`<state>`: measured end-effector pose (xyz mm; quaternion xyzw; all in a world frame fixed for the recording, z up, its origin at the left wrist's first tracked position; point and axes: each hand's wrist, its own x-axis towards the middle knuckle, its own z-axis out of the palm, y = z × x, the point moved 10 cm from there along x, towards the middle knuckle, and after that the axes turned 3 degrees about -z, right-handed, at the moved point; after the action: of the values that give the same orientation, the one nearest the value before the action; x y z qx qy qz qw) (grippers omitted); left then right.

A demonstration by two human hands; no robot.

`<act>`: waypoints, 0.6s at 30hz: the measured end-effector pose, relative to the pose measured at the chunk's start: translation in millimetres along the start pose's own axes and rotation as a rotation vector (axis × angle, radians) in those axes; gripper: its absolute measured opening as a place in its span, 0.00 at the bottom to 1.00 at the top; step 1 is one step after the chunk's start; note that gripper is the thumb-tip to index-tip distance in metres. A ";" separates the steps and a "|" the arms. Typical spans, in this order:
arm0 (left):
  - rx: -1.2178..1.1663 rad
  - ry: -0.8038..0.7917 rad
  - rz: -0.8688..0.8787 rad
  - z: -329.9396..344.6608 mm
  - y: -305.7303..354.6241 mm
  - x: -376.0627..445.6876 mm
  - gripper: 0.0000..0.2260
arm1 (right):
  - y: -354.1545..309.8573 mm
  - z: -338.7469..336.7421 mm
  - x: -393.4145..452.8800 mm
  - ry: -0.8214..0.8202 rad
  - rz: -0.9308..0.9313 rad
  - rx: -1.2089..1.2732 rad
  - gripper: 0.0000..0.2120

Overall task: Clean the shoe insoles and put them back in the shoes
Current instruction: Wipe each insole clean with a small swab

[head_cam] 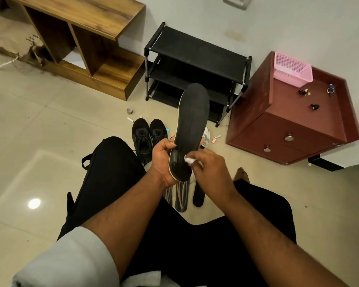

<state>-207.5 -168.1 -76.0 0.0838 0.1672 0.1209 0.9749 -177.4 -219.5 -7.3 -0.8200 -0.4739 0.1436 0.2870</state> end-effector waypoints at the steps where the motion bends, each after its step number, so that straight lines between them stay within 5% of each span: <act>1: 0.000 0.012 -0.006 -1.1 0.4 0.9 0.22 | 2.1 7.7 -4.2 -0.077 0.064 0.079 0.08; 3: -0.006 0.021 -0.010 -1.9 -0.3 2.0 0.22 | 8.3 11.0 -8.7 -0.146 0.232 0.352 0.07; 7: 0.040 0.035 0.027 -1.0 -2.0 0.9 0.22 | 31.9 -3.5 -9.2 0.007 0.588 0.934 0.08; 10: 0.067 0.050 -0.028 -1.5 -6.7 1.5 0.25 | 36.3 -1.1 -8.9 -0.002 0.695 1.140 0.09; 13: 0.088 0.082 -0.046 -3.7 -6.8 1.9 0.23 | 28.7 -4.1 2.0 -0.020 0.563 0.961 0.08; 18: 0.123 0.121 -0.121 -5.8 -17.0 0.6 0.34 | 3.1 -15.6 23.2 0.121 0.262 0.289 0.05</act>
<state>-205.4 -183.5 -85.0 0.1259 0.2375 0.0564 0.9615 -155.4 -206.0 4.1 -0.8321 -0.3196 0.1965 0.4084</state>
